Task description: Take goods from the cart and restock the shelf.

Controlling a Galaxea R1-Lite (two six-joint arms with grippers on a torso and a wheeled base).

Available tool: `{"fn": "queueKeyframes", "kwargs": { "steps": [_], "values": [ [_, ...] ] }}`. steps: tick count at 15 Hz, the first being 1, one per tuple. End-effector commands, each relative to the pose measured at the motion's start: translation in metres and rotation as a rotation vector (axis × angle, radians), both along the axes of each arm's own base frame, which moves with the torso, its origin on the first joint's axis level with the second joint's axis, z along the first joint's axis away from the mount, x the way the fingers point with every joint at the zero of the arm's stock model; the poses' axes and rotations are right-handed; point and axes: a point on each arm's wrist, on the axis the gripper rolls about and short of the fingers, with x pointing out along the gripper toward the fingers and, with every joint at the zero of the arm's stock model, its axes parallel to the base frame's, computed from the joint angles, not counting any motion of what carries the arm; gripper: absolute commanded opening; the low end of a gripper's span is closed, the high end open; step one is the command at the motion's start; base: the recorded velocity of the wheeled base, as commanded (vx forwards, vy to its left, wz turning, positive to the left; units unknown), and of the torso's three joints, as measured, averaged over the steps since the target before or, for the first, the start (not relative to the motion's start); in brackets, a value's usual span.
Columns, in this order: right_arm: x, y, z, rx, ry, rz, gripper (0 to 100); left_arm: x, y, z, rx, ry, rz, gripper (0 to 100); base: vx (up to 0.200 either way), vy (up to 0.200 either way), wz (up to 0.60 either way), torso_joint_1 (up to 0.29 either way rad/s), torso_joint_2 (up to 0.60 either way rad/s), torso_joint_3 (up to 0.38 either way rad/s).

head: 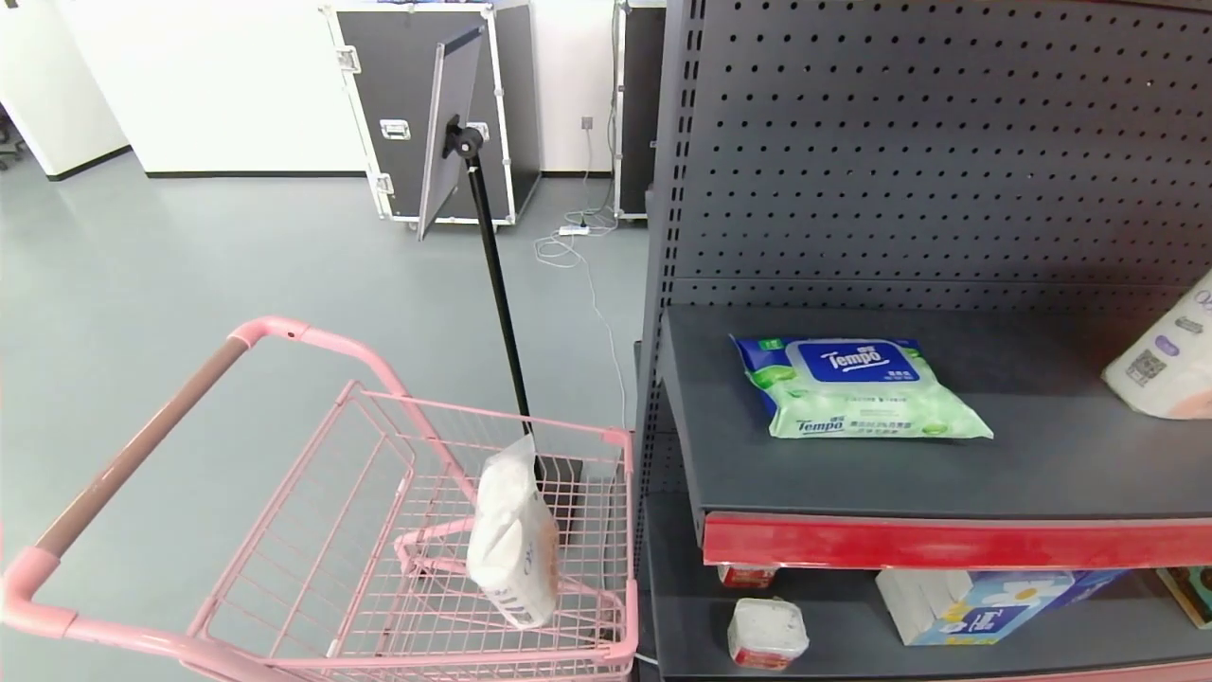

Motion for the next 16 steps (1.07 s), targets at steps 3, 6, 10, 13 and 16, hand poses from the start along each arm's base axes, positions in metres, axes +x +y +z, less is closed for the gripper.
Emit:
{"fn": "queueKeyframes", "kwargs": {
  "steps": [3, 6, 10, 13, 16],
  "values": [
    [0.0000, 0.0000, -0.0001, -0.001, 0.001, 0.000, 100, 0.0000, 0.0000, 0.0000, 0.000, 0.001, 0.001, 100, 0.000, 0.000, 0.00, -0.134, 0.35, 0.209],
    [0.0000, 0.0000, -0.0001, 0.001, 0.001, 0.000, 100, 0.0000, 0.0000, 0.0002, 0.000, 0.000, 0.001, 100, 0.000, 0.000, 0.00, -0.147, 0.38, 0.237],
    [0.0000, 0.0000, -0.0001, 0.001, 0.001, 0.000, 100, 0.0000, 0.0000, 0.0002, 0.000, 0.000, 0.001, 100, 0.000, 0.000, 0.00, -0.152, 0.42, 0.267],
    [0.0000, -0.0001, -0.0001, 0.001, 0.001, -0.003, 100, 0.0000, 0.0000, 0.0002, 0.000, 0.000, 0.001, 100, 0.000, 0.000, 0.00, -0.180, 0.54, 0.354],
    [0.0000, 0.0000, -0.0001, -0.001, 0.001, -0.001, 100, 0.0000, 0.0000, 0.0000, 0.003, 0.001, -0.001, 100, 0.000, 0.000, 0.00, -0.172, 0.54, 0.365]
  ]
}}
